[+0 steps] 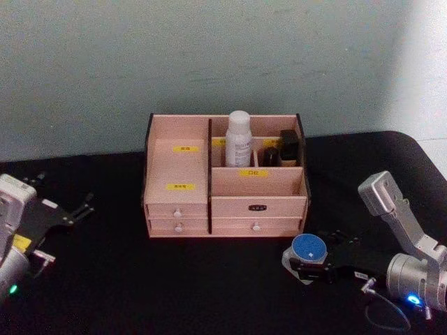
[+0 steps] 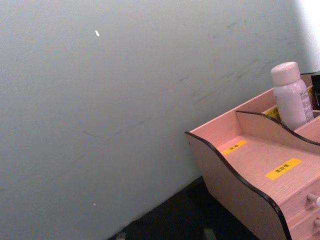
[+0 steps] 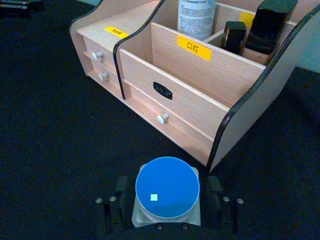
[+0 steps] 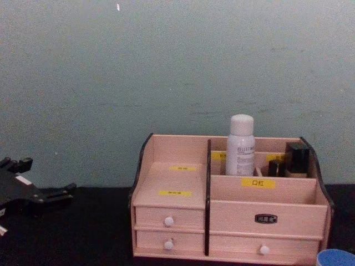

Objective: Pick up the facial cleanser and watermelon frost from the table and place them into the tiered storage box.

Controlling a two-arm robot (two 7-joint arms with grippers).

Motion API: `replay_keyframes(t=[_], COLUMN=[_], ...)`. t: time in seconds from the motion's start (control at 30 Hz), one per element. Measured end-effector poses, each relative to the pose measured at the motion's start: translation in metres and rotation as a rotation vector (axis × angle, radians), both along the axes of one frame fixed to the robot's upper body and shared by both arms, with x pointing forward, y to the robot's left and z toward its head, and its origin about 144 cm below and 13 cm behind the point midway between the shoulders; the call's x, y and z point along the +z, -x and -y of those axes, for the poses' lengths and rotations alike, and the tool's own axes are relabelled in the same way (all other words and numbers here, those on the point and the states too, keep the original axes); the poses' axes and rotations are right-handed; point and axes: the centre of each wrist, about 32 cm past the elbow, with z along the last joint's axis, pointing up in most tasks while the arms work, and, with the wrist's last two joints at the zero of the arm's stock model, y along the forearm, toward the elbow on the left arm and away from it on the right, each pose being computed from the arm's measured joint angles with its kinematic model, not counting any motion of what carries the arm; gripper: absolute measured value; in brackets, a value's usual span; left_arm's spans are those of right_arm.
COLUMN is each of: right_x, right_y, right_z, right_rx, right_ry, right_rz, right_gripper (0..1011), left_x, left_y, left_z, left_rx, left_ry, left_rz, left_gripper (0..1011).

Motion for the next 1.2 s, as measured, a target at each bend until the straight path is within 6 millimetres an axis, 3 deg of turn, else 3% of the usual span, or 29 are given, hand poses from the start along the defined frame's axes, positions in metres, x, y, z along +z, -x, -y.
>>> replay_keyframes(t=[0.17,0.43,1.2], right_x=[0.0,0.0001,0.0], right_y=[0.0001,0.0001,0.0001], right_z=[0.0,0.0,0.0], right_rx=[0.0,0.001,0.001], right_ry=[0.0,0.0,0.0], right_rz=[0.0,0.0,0.001], right_gripper=[942,724,712], left_x=[0.0,0.0,0.0], left_y=[0.0,0.0,0.0], left_z=[0.0,0.0,0.0], left_rx=[0.0,0.0,0.0], left_ry=[0.0,0.0,0.0], left_rz=[0.0,0.0,0.0], left_gripper=[1001,1001,1001])
